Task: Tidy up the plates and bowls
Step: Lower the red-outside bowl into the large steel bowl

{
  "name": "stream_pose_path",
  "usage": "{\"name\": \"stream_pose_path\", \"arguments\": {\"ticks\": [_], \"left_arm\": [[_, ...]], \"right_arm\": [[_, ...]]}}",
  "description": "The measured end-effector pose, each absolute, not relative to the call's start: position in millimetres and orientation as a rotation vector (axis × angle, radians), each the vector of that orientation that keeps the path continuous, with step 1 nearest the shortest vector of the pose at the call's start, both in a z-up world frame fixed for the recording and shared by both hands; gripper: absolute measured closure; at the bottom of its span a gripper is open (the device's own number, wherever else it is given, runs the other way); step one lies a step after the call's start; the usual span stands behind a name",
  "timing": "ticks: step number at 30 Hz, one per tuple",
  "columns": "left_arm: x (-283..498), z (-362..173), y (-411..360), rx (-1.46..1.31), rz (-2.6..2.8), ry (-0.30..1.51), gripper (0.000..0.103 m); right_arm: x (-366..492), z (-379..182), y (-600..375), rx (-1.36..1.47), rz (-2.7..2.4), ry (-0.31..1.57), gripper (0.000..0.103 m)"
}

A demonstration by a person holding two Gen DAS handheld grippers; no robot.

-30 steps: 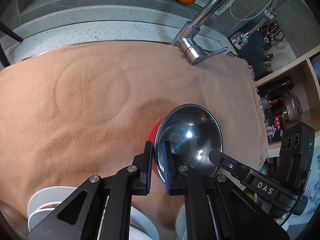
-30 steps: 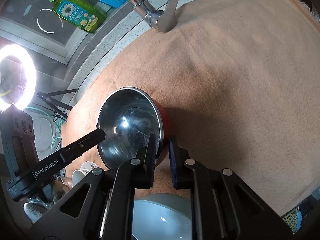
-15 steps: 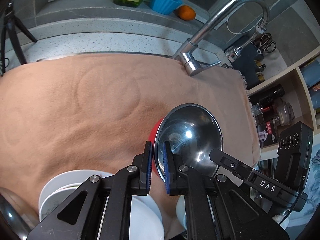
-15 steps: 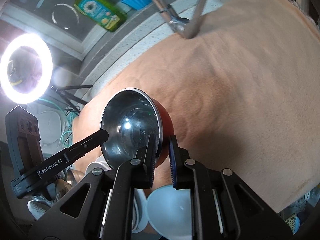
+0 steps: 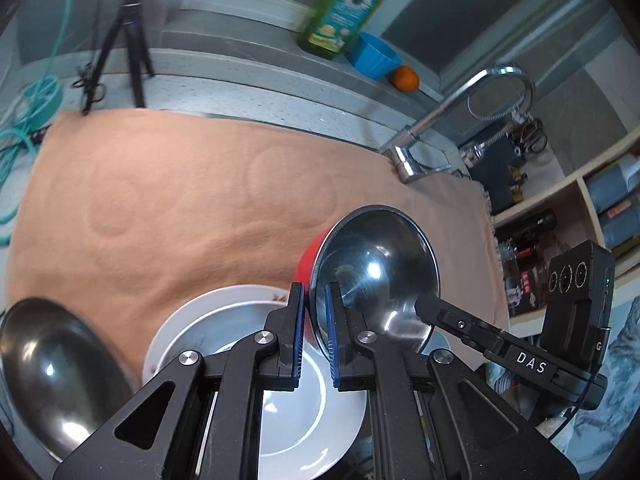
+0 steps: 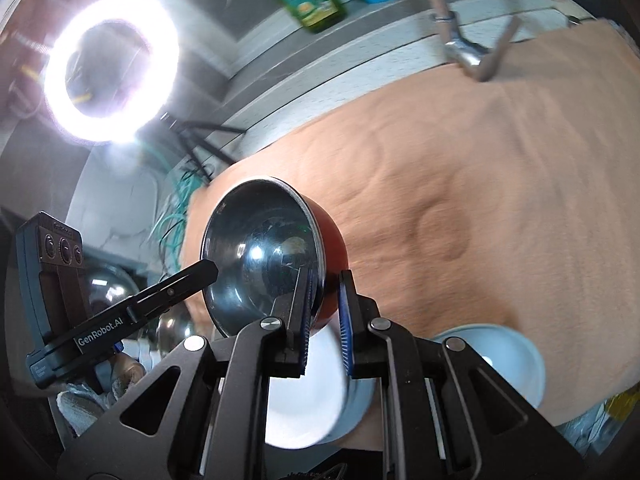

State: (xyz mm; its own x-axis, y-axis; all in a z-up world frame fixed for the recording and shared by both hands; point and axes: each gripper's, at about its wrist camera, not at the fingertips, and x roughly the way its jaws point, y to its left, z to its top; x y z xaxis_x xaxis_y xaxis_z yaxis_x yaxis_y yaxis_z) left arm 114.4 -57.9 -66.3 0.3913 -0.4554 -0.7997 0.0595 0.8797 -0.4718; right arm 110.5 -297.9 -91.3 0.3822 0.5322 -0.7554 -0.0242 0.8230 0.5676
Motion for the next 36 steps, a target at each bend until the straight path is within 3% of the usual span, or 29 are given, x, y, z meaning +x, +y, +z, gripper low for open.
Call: {"name": "stream_pose_path", "arguments": {"ticks": [20, 36], "left_arm": [[38, -50, 44, -0.543, -0.136, 1.031, 0.094], [3, -72, 107, -0.594, 0.016, 1.047, 0.094]], "right_arm": [[92, -74, -183, 0.376, 0.632, 1.167, 0.090], [88, -86, -90, 0.220, 0.746, 1.231, 0.090]]}}
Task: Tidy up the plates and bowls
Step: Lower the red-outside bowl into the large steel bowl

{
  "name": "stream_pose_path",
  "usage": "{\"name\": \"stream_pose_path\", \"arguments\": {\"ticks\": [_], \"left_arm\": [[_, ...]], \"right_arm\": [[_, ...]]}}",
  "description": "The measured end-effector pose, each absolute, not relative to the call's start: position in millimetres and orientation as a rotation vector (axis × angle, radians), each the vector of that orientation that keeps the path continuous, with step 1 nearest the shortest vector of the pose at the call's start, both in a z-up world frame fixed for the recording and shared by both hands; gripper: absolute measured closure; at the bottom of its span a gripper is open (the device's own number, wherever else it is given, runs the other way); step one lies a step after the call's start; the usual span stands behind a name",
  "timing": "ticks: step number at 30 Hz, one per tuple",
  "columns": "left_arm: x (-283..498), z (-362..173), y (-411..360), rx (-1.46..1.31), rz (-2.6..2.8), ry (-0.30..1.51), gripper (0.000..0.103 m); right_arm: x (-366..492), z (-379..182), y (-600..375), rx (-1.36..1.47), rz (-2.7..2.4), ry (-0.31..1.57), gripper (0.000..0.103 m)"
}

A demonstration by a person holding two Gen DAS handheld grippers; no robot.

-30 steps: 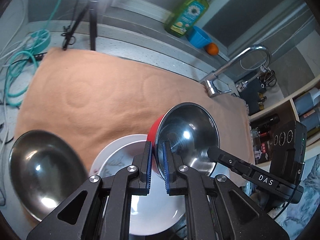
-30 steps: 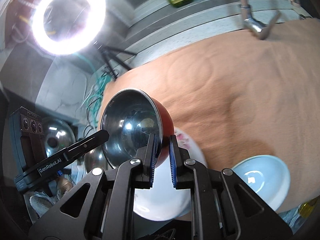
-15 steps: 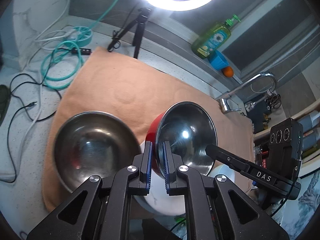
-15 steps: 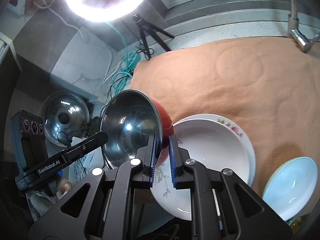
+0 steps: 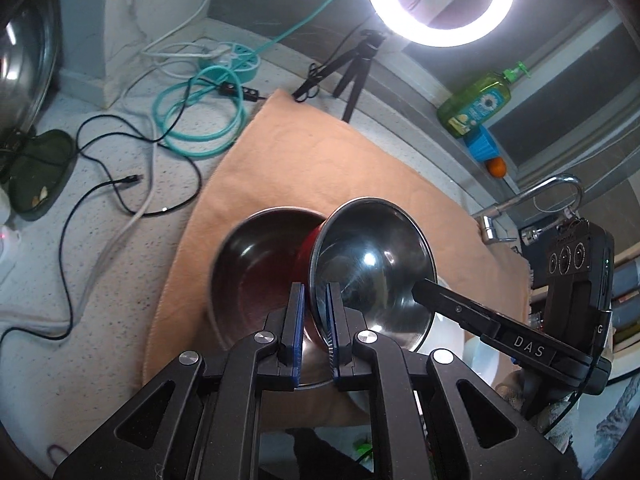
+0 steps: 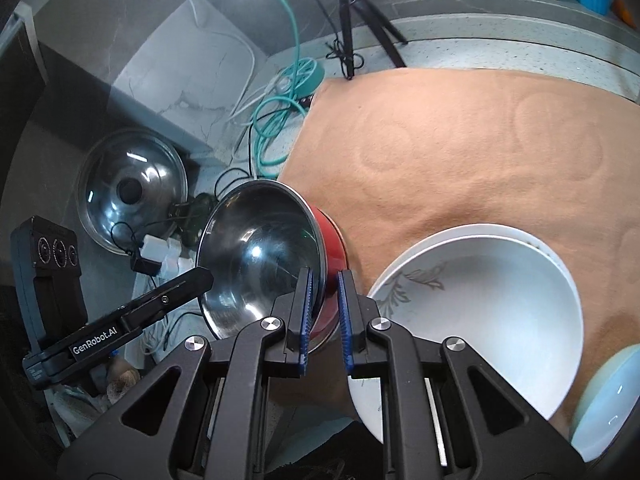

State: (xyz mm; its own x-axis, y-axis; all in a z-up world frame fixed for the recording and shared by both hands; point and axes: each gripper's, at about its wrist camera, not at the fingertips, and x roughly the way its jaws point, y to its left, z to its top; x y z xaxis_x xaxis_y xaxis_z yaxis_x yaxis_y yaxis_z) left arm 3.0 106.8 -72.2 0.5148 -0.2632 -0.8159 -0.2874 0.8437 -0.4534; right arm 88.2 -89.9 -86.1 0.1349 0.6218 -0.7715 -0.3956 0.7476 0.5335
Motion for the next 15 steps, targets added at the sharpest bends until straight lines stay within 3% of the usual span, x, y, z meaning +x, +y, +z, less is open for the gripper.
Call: {"name": "stream_pose_path", "arguments": {"ticks": [15], "left_arm": [[14, -97, 109, -0.441, 0.082, 1.151, 0.094]], "right_arm": [[91, -123, -49, 0.070, 0.730, 1.298, 0.090]]}}
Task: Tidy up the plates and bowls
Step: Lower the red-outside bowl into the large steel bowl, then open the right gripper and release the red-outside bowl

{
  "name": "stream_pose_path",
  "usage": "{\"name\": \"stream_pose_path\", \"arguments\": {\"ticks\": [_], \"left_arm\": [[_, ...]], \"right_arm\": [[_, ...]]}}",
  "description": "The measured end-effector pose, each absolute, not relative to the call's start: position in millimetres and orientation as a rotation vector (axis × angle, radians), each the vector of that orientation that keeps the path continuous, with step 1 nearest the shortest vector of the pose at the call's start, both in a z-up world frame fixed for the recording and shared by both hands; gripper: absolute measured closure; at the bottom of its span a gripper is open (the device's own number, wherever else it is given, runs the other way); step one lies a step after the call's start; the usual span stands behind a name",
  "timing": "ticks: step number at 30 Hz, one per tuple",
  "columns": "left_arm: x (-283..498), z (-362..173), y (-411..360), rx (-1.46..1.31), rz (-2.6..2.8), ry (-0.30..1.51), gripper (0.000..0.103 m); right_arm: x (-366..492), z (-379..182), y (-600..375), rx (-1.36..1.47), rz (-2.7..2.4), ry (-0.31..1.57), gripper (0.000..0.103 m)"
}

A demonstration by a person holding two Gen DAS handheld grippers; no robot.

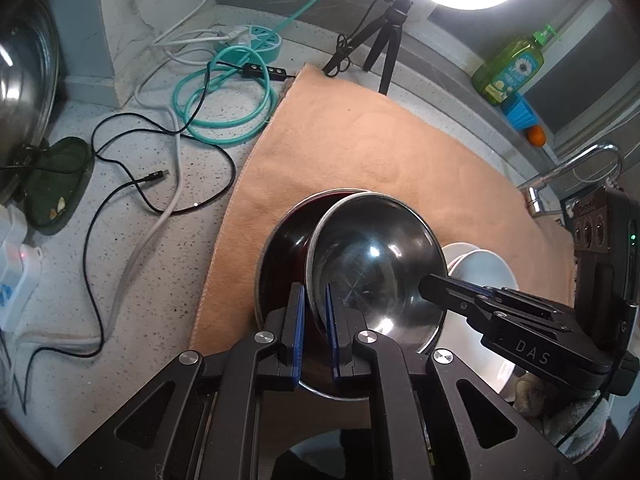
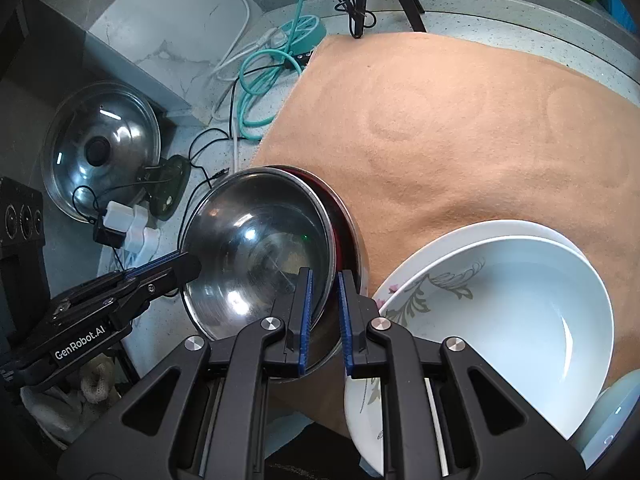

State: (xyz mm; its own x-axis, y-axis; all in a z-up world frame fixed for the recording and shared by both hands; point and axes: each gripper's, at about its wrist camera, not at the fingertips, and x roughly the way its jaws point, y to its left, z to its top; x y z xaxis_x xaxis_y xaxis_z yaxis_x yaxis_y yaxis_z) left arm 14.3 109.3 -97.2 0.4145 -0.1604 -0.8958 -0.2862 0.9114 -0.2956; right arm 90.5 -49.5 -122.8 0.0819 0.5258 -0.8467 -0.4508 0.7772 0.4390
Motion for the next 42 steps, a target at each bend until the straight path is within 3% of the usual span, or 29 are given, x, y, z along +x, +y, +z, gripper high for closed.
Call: {"name": "stream_pose_path", "arguments": {"ticks": [15, 20, 29, 42], "left_arm": [[21, -103, 105, -0.349, 0.086, 1.215, 0.094], [23, -107, 104, -0.344, 0.082, 1.240, 0.094], [23, -110, 109, -0.359, 0.085, 1.250, 0.094], [23, -111, 109, -0.354, 0.084, 1.248, 0.094]], "right_arm": [[91, -125, -31, -0.041, 0.730, 1.299, 0.086], [90, -123, -27, -0.062, 0.747, 1.299, 0.074], [91, -123, -21, -0.065, 0.775, 1.321, 0.062], [91, -122, -21, -0.055, 0.764, 1.326, 0.061]]}}
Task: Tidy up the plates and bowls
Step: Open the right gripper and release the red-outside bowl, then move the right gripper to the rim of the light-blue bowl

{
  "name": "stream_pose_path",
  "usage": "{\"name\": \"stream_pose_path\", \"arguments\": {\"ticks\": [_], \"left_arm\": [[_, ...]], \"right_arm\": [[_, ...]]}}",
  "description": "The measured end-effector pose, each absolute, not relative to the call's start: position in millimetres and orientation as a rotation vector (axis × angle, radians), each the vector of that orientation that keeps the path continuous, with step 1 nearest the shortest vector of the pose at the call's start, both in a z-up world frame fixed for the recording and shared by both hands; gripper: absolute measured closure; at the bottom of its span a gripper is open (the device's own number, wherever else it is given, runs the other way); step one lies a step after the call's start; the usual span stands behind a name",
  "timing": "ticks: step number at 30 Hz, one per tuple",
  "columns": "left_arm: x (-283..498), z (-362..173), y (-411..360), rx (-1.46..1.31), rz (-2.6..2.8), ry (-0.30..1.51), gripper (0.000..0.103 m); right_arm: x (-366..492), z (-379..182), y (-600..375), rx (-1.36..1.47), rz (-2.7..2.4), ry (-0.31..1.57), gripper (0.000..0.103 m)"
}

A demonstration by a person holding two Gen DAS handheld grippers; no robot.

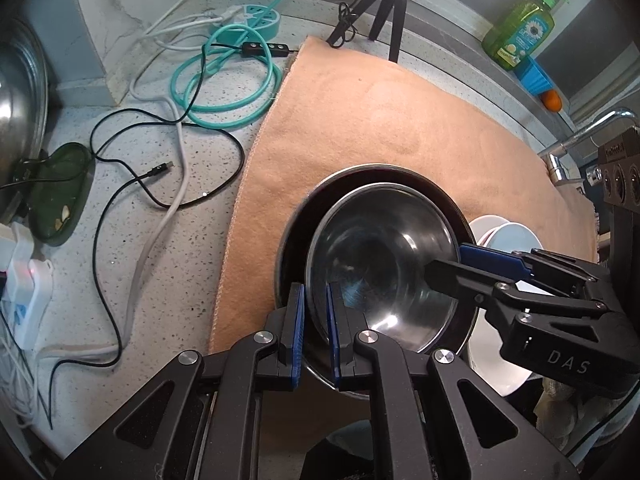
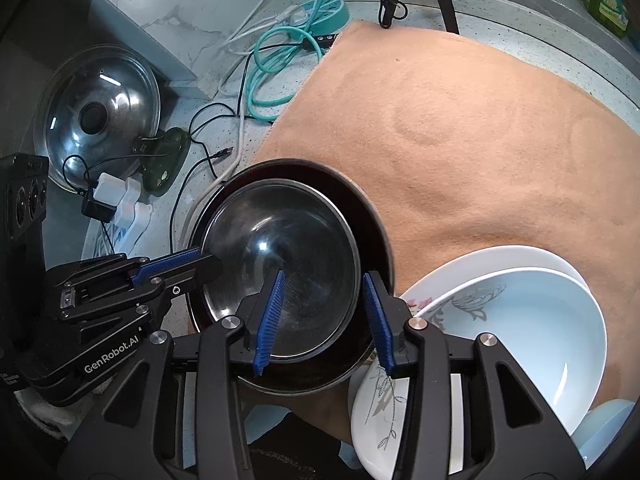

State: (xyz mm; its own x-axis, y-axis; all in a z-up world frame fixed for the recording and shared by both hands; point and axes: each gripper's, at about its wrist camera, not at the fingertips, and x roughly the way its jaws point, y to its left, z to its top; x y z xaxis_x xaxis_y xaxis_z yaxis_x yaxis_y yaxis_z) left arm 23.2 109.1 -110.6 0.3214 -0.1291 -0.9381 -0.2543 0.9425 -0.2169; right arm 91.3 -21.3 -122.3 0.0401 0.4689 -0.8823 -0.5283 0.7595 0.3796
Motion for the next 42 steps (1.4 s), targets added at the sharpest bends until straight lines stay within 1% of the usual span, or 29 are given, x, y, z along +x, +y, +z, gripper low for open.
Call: {"name": "stream_pose_path", "arguments": {"ticks": [13, 21, 34, 42], "left_arm": [[21, -88, 107, -0.365, 0.066, 1.186, 0.094], [26, -67, 86, -0.354, -0.008, 1.140, 0.094], [46, -55, 14, -0.313, -0.222, 1.125, 0.094], [57, -60, -36, -0.299, -0.352, 1.148, 0.094]], "right_arm": [[90, -110, -35, -0.009, 0.772, 1.291, 0.061], [86, -92, -60, 0.057, 0.771, 1.247, 0.061], [80, -64, -142, 0.156, 0.654, 1.149, 0.061], [71, -56, -217, 0.200, 0.509, 1.100, 0.061]]}}
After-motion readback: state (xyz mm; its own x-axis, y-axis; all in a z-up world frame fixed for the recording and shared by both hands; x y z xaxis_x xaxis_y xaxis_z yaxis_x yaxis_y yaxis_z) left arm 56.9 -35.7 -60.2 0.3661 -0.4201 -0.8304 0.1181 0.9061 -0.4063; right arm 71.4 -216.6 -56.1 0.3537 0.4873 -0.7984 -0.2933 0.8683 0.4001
